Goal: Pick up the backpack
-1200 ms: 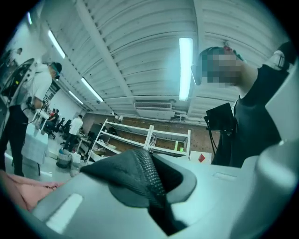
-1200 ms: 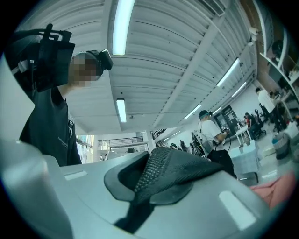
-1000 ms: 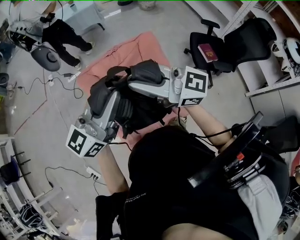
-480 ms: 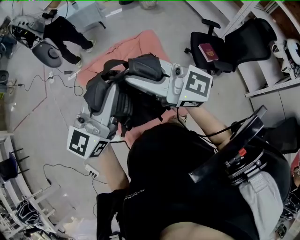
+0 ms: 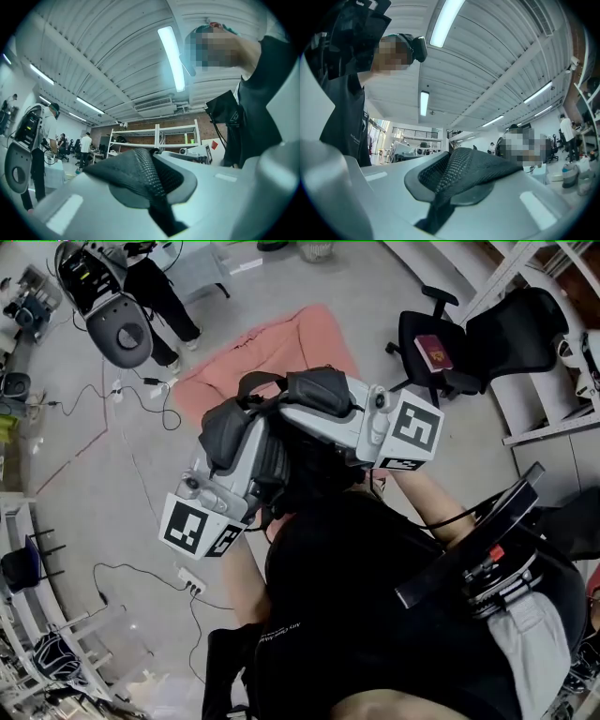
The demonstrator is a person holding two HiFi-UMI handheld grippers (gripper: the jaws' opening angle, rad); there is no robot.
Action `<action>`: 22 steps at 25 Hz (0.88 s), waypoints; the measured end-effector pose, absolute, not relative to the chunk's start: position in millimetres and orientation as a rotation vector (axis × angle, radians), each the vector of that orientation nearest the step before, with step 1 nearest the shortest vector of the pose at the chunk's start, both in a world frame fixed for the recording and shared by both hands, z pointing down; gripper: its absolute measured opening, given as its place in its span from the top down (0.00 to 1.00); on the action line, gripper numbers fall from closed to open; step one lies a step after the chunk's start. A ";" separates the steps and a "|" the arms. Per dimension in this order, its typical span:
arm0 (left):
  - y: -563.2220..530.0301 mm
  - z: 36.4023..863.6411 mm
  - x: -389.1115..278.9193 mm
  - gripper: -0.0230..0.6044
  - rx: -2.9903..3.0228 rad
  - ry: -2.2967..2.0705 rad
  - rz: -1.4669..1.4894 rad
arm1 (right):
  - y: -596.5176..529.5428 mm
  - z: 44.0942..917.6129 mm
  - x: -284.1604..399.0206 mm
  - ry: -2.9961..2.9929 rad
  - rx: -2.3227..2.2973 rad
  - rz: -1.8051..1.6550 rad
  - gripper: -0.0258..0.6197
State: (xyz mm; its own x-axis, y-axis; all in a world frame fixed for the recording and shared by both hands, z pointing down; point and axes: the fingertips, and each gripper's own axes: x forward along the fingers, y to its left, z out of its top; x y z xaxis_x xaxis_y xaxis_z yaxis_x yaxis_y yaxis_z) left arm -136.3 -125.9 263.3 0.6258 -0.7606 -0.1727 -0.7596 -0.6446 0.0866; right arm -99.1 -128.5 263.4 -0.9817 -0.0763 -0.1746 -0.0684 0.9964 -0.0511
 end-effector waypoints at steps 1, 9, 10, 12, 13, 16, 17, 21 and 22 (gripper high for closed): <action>-126.5 263.5 -134.2 0.93 2.825 -1.322 -0.311 | -129.2 263.8 -97.7 2.964 -0.120 -0.071 0.89; -132.4 266.9 -136.4 0.93 2.801 -1.337 -0.346 | -132.8 268.0 -97.9 2.967 -0.157 0.015 0.89; -134.0 268.0 -137.2 0.93 2.798 -1.348 -0.347 | -134.8 269.4 -98.9 2.968 -0.162 0.021 0.89; -134.6 271.0 -137.4 0.93 2.797 -1.367 -0.338 | -136.6 272.5 -99.8 2.970 -0.161 0.024 0.89; -134.3 272.1 -136.5 0.93 2.797 -1.370 -0.334 | -136.5 273.5 -99.1 2.973 -0.162 0.023 0.89; -135.4 274.3 -133.9 0.93 2.786 -1.364 -0.335 | -136.8 275.2 -95.7 2.983 -0.181 0.020 0.89; -136.8 275.2 -134.6 0.93 2.781 -1.364 -0.339 | -137.6 276.0 -95.2 2.983 -0.186 0.019 0.89; -137.9 272.3 -143.5 0.93 2.769 -1.385 -0.335 | -137.9 273.9 -101.9 2.971 -0.171 -0.001 0.89; -137.8 271.5 -142.4 0.93 2.769 -1.381 -0.337 | -138.2 273.4 -101.1 2.973 -0.174 -0.009 0.89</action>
State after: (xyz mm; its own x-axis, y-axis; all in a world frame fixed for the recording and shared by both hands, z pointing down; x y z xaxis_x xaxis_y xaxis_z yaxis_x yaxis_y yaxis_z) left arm -142.4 -137.8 271.5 0.5830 -0.7923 -0.1799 -0.7859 -0.6061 0.1222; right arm -101.1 -138.2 273.4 -0.9800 -0.1162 -0.1617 -0.1152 0.9932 -0.0153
